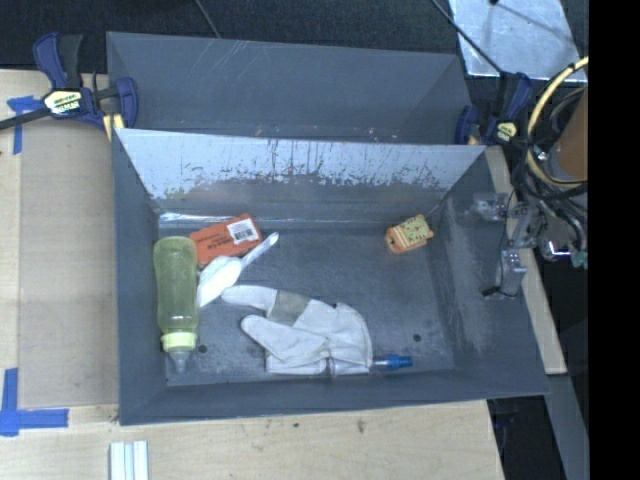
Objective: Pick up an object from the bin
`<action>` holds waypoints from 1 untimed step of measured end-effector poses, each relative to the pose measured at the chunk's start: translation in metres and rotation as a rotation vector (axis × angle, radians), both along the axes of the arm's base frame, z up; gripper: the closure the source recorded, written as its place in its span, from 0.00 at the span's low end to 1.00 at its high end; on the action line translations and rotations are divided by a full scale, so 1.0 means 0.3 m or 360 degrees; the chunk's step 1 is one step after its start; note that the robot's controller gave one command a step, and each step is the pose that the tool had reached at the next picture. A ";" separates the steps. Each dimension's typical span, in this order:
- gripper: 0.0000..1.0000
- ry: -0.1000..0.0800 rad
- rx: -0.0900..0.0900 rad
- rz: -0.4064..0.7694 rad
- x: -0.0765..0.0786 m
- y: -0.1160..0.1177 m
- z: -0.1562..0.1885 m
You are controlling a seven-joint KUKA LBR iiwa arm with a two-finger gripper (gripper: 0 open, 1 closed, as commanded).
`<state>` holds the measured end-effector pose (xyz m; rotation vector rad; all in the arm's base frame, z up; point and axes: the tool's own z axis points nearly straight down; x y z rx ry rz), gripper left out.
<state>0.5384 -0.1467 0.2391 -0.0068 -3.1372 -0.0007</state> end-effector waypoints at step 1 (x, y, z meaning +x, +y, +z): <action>0.00 -0.0013 -0.0003 0.0005 0.005 0.003 0.016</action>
Offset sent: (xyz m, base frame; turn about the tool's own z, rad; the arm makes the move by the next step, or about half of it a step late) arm 0.0195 0.0343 -0.0787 -0.2647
